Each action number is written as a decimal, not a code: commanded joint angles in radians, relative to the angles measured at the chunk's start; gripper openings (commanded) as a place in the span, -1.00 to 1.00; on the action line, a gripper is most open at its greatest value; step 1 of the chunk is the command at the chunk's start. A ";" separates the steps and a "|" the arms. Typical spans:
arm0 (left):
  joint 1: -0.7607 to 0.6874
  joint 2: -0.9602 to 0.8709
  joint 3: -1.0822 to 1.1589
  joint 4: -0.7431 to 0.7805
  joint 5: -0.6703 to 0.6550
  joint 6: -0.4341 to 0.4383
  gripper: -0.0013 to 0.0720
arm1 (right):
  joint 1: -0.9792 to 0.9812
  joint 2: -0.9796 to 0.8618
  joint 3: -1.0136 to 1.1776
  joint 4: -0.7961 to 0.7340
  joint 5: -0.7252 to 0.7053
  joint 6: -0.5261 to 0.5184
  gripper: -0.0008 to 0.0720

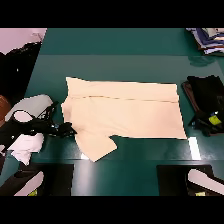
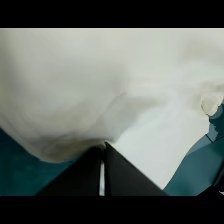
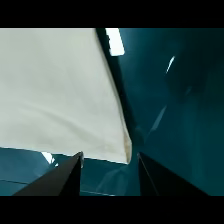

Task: Fold the shirts.

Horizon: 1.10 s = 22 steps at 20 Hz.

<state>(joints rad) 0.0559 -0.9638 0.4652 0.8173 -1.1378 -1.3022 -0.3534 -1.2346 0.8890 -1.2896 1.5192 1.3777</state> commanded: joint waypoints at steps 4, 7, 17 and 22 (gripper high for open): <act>0.000 0.001 0.027 -0.008 -0.002 0.020 -0.91 | -0.146 0.000 -0.227 0.169 -0.092 -0.061 0.14; 0.000 0.001 0.027 -0.010 -0.004 0.019 -0.91 | -0.115 0.000 -0.253 0.197 -0.142 -0.063 0.14; 0.000 0.172 0.056 0.252 -0.198 -0.090 -0.91 | -0.023 0.080 -0.249 0.095 -0.002 -0.105 -0.93; 0.000 0.416 0.056 0.228 -0.492 -0.212 -0.91 | -0.065 0.351 -0.249 -0.049 0.084 -0.103 -0.93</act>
<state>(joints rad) 0.0555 -0.6624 0.5182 1.0435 -1.4578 -1.4319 -0.3965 -1.0103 0.6399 -1.2587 1.5375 1.2766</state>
